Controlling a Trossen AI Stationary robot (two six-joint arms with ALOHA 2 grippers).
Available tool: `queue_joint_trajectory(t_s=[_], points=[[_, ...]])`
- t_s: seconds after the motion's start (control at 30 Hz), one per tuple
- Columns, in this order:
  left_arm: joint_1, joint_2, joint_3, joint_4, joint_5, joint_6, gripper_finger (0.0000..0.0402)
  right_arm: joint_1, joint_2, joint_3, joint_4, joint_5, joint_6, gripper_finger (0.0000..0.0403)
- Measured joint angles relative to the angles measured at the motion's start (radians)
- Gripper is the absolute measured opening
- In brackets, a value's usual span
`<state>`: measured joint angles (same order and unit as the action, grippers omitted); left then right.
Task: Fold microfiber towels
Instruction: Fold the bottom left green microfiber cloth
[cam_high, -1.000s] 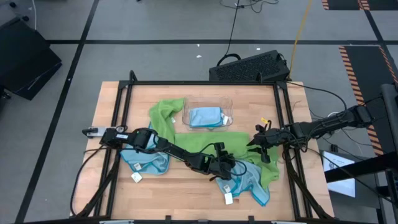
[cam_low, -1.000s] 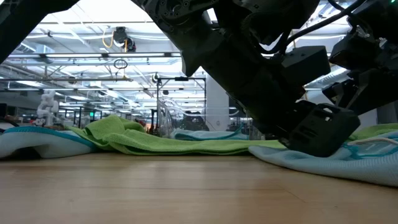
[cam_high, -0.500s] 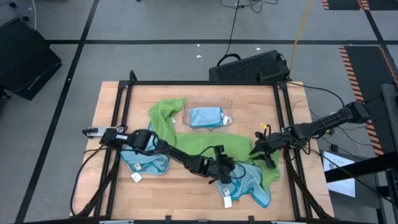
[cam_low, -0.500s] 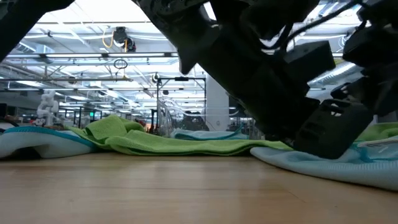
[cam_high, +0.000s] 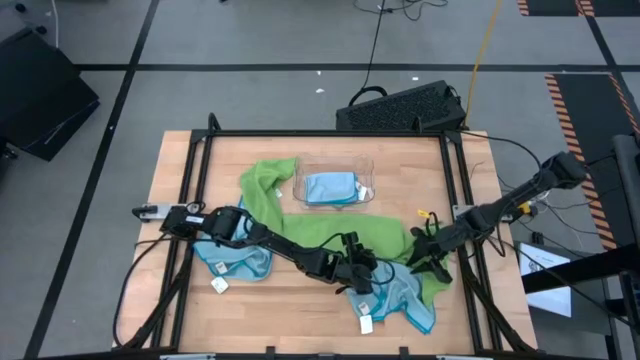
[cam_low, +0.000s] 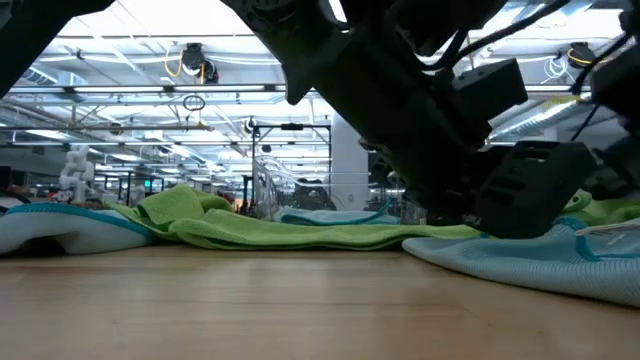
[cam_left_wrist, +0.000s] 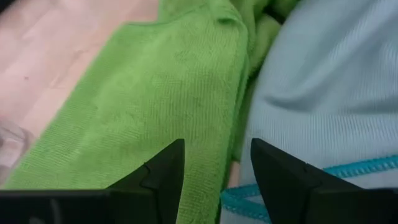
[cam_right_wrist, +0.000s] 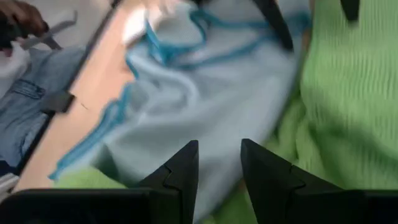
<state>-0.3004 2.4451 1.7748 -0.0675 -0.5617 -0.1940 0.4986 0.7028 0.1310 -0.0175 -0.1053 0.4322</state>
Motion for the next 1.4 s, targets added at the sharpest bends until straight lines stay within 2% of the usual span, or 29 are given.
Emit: queue_joint_trajectory(t_s=[0.17,0.27,0.4,0.57,0.73,0.93,1.17,1.33,1.4], points=[[0.002,0.0,0.0,-0.014,-0.049,0.0,0.0189,0.014,0.008,-0.039,0.004,0.044,0.074,0.0107],[0.009,0.0,0.0,-0.011,-0.097,0.001,0.0189,0.014,0.019,-0.072,0.015,0.059,0.125,0.0091],[0.021,0.0,0.0,-0.012,-0.119,0.012,0.0189,0.021,0.053,-0.104,0.039,0.029,0.203,0.0062],[0.033,0.0,0.0,-0.009,-0.025,0.008,0.0189,0.066,0.076,-0.106,0.06,-0.02,0.238,0.0037],[0.032,0.0,0.0,-0.004,0.051,0.021,0.0189,0.086,0.077,-0.107,0.08,-0.003,0.248,0.0027],[0.029,0.0,0.001,0.084,0.067,0.066,0.0189,0.086,0.077,-0.108,0.116,-0.002,0.229,0.0024],[0.039,0.0,0.001,0.075,0.101,0.068,0.0189,0.086,0.077,-0.108,0.118,-0.002,0.23,0.0024],[0.038,0.0,0.001,0.127,0.1,0.109,0.0189,0.086,0.077,-0.109,0.119,-0.001,0.23,0.0024],[0.035,0.002,0.002,0.135,0.068,0.147,0.0189,0.086,0.077,-0.109,0.119,-0.001,0.23,0.0024]])
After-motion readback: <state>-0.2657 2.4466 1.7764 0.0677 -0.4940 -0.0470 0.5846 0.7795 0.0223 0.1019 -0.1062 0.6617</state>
